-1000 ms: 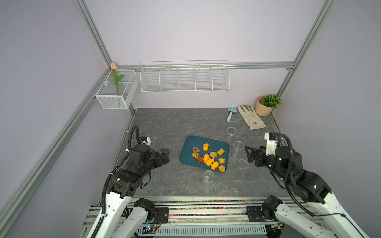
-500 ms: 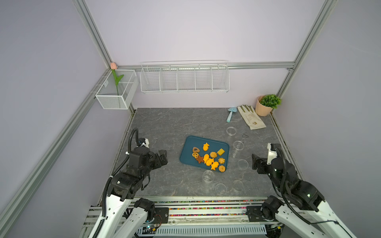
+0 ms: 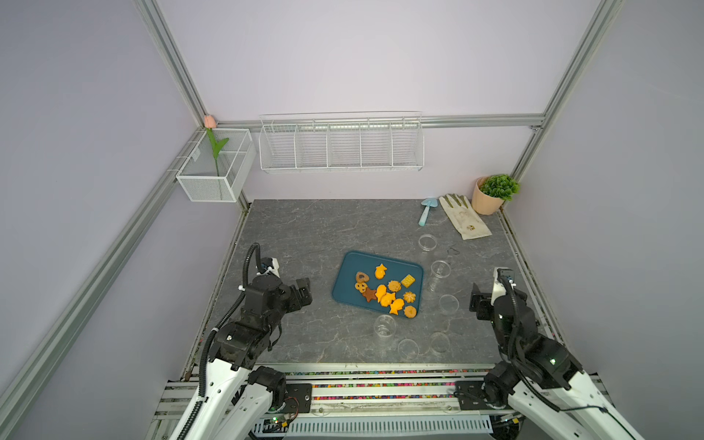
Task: Pour the cookies out of the jar
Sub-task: Reset both arms
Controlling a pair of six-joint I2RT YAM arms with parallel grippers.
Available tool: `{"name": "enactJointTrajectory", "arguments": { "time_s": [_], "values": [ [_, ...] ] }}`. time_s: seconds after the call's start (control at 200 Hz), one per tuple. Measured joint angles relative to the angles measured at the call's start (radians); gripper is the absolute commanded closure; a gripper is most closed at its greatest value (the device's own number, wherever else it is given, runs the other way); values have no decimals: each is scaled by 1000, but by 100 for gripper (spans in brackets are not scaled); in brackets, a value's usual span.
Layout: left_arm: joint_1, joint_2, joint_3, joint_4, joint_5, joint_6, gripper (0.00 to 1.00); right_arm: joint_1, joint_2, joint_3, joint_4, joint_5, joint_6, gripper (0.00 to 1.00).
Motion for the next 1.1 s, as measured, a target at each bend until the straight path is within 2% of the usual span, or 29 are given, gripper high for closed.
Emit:
{"name": "enactJointTrajectory", "arguments": {
  "time_s": [0.255,0.53,0.815,1.1],
  "values": [
    [0,9,-32,88,-47,29,0,-227,253,-11,253,-127,-52,12],
    [0,26,-46,105,-92,57,0,-469,531,-11,494,-249,-33,11],
    [0,44,-50,105,-151,54,0,-615,724,-11,685,-315,27,11],
    [0,119,-66,166,-220,43,0,-658,855,-24,835,-356,46,11]
  ]
}}
